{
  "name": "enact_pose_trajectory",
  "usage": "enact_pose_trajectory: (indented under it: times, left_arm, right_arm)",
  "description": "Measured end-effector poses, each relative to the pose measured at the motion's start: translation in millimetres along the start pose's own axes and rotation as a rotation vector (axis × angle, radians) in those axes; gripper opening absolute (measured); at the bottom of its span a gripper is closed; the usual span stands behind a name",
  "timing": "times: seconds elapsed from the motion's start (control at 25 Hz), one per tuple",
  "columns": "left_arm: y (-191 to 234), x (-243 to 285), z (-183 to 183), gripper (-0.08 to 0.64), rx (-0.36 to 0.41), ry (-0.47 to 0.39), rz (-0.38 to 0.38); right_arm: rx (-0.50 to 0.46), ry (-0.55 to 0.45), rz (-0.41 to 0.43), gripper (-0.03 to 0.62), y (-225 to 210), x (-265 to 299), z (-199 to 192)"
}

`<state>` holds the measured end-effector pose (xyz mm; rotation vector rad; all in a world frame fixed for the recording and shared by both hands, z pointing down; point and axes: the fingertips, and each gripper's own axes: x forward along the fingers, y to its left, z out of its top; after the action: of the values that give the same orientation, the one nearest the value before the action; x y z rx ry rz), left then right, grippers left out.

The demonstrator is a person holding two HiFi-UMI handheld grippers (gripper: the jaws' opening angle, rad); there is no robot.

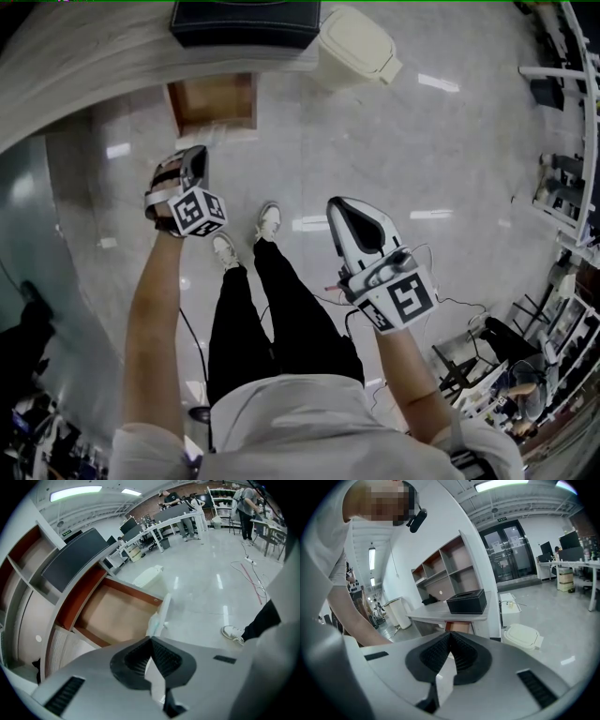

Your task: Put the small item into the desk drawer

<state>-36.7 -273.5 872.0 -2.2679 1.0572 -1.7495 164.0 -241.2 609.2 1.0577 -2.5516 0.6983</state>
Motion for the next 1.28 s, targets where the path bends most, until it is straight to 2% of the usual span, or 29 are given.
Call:
enact_pose_trajectory:
  times: [0.56, 1.08, 1.16, 1.28]
  left_arm:
    - [-2.0, 2.4, 9.7, 0.018, -0.027, 0.039, -0.001]
    - [-4.0, 12.7, 16.4, 0.021, -0.037, 0.040, -0.003]
    - [-5.3, 9.9, 17.1, 0.045, -0.040, 0.034, -0.005]
    - [-7.3, 5.0, 17.1, 0.115, -0.048, 0.024, -0.013]
  right_arm:
    - [0.019, 0.002, -0.006, 0.023, -10.8, -19.6, -0.1]
    - [0.018, 0.002, -0.011, 0.023, -21.4, -21.9, -4.9]
    - [0.016, -0.001, -0.013, 0.023, -19.2, -24.1, -4.5]
    - [0.010, -0.009, -0.014, 0.023, -12.4, -26.5, -3.8]
